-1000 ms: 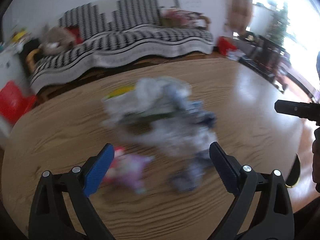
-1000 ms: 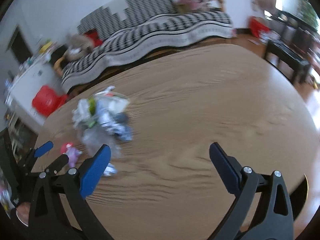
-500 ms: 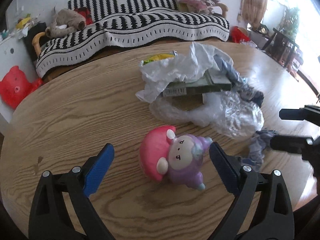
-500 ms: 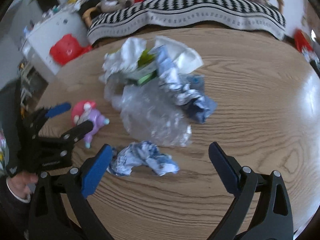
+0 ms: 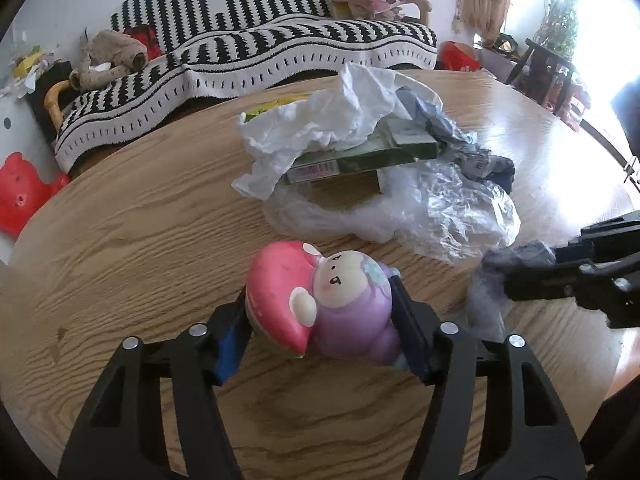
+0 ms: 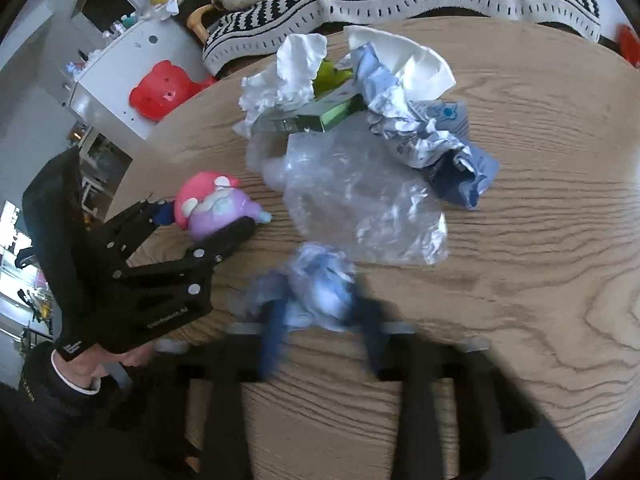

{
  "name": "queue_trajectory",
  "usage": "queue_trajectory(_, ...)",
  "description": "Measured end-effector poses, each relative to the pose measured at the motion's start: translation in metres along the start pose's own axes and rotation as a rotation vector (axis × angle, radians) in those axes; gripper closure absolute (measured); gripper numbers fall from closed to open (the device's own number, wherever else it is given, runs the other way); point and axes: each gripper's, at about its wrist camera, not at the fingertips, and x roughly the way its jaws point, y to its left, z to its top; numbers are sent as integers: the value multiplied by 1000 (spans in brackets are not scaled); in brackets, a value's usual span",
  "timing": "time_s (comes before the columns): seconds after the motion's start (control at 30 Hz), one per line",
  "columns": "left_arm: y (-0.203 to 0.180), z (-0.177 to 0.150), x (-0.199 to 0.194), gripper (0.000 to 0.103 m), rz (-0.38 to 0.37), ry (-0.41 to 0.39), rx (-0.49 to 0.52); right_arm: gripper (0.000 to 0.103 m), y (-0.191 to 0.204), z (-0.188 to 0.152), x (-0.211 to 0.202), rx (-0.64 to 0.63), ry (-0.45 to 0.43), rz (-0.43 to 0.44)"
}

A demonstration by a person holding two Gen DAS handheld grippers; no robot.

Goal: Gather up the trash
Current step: 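Grasp the pink-purple squishy toy with the left tool while the right tool grasps crumpled foil, then carry the toy and foil to the bin and open both tools over it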

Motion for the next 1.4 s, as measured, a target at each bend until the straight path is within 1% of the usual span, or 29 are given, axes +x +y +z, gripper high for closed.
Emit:
queue_trajectory(0.13, -2, 4, -9, 44, -5, -4, -8, 86, 7, -1, -11, -9, -25, 8)
queue_trajectory(0.2, -4, 8, -16, 44, -6, -13, -16, 86, 9, -2, -22, -19, -51, -2)
queue_trajectory(0.33, -10, 15, -26, 45, -23, -37, -27, 86, 2, -9, -47, -13, -103, -22)
queue_trajectory(0.43, -23, 21, -31, 45, -36, -43, -24, 86, -9, -17, -65, 4, -138, -63)
queue_trajectory(0.53, -44, 29, -36, 45, -59, -55, -11, 86, -30, -24, -87, 37, -174, -117)
queue_trajectory(0.67, -83, 42, -43, 45, -113, -80, 21, 86, -61, -40, -125, 86, -236, -204)
queue_trajectory(0.73, -108, 50, -47, 45, -148, -93, 46, 86, -79, -48, -143, 114, -265, -247)
queue_trajectory(0.9, -178, 59, -48, 45, -233, -102, 113, 86, -131, -83, -195, 216, -331, -351)
queue_trajectory(1.07, -252, 60, -48, 45, -326, -108, 188, 86, -182, -132, -248, 324, -394, -474)
queue_trajectory(1.13, -284, 59, -50, 45, -372, -112, 217, 86, -199, -152, -264, 364, -409, -506)
queue_trajectory(1.17, -303, 58, -51, 45, -402, -112, 232, 86, -212, -166, -275, 395, -420, -536)
queue_trajectory(1.23, -328, 55, -52, 45, -447, -109, 254, 86, -230, -187, -291, 440, -434, -566)
queue_trajectory(1.3, -362, 49, -52, 45, -507, -104, 288, 86, -246, -206, -303, 483, -444, -592)
queue_trajectory(1.4, -400, 41, -49, 45, -555, -89, 337, 86, -272, -241, -319, 553, -446, -615)
